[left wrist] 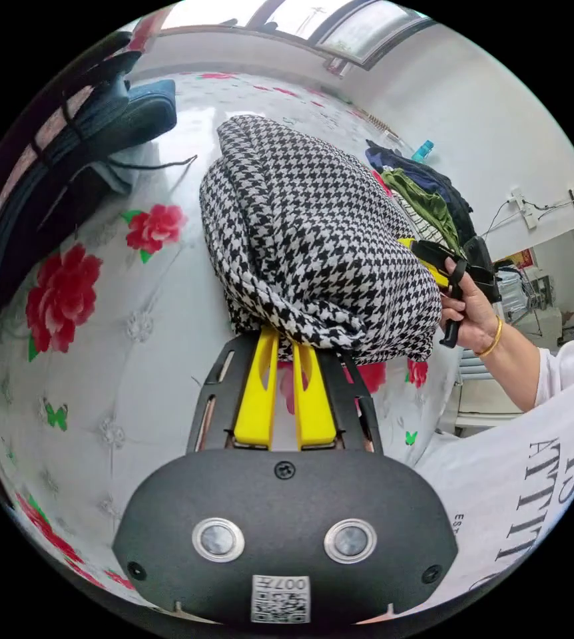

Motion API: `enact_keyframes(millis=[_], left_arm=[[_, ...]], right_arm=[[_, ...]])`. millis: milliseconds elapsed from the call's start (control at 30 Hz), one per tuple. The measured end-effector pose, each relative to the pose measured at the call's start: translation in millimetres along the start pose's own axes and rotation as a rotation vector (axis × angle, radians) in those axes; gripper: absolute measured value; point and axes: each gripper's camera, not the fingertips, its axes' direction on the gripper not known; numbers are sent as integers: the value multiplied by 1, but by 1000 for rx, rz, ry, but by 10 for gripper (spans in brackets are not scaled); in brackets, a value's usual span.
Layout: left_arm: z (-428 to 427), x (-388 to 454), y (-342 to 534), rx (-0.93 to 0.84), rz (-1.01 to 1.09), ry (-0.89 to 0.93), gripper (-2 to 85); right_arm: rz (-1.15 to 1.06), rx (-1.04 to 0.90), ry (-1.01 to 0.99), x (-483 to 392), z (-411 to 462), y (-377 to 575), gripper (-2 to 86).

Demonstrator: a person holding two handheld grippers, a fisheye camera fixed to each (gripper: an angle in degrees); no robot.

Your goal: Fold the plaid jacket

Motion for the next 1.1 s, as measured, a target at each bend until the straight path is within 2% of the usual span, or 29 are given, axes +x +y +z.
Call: enact_keyframes(millis=[67,167,267,333,433,533,600,667,800,900,933,967,1033,1100], left_arm=[[8,-4,-81,42,30,-108,31],[8,-14,-168,84,33,-311,16],[-8,-23,-205,114,-7,-415,-5],[-17,-21,-198,136,-1,-406,-8],[-15,-7,-153,90,20,-453,-9],[-5,13,-86,-29,35,-473,-9],[-1,24,-46,-118,27,-467,-10],[-2,39,-5,-223,7,-419,-10],[-5,60,26,-287,35,-404,-10],[-4,69,29,-285,84,-438,-10],[-3,70,27,-295,103,-446,-10],[-4,70,24,-316,121,-446,-10],[-4,67,19,-352,134,-434,-10],[-4,66,16,-384,157,-430,-9]], right_arm=[[-7,109,13,-3,21,-90,87],[-26,153,15,-18,64,-211,103],[-90,112,50,-50,87,-288,115],[-190,94,89,-73,85,-299,117],[-368,81,215,-86,54,-264,98],[-393,119,431,-52,-16,-200,51],[-358,191,593,-22,-80,-159,23],[-193,326,801,18,-180,-119,19],[53,471,1027,65,-295,-95,40],[229,435,961,112,-330,-102,35],[297,402,850,134,-330,-105,25],[358,447,777,143,-330,-102,16],[375,508,696,133,-329,-93,7],[280,472,630,109,-309,-92,2]])
